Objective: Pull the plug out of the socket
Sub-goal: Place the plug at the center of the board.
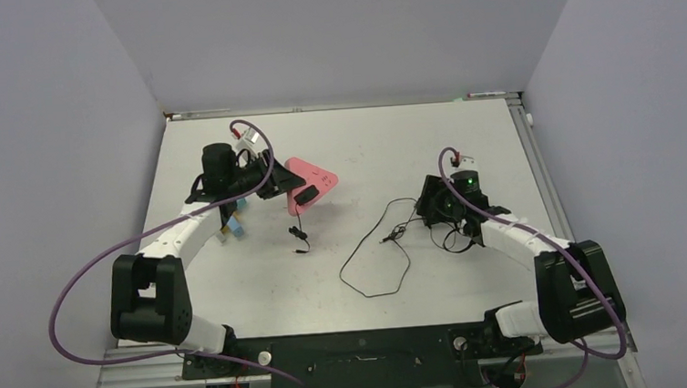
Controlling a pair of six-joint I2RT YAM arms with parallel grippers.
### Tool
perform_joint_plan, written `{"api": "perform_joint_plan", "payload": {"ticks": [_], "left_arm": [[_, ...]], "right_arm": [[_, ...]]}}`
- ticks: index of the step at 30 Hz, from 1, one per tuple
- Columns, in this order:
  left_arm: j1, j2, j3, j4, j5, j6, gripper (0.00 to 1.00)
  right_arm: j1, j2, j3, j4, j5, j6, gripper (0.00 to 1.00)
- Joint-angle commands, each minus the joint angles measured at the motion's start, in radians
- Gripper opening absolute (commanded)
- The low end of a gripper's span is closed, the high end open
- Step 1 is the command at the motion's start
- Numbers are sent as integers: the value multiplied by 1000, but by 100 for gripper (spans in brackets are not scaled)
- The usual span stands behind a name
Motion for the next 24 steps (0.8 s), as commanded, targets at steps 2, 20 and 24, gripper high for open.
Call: {"api": "perform_joint_plan", "payload": {"ticks": [2, 20, 24], "left_arm": [[-13, -8, 17, 45, 2, 16, 0], [-128, 34, 35, -17, -24, 40, 0], [-173, 47, 28, -3, -35, 44, 0]], "right_arm": [[-4, -104, 17, -20, 74, -25, 92], [399, -282, 173, -63, 107, -64, 95], [578, -185, 258, -56, 210, 27, 95]]}}
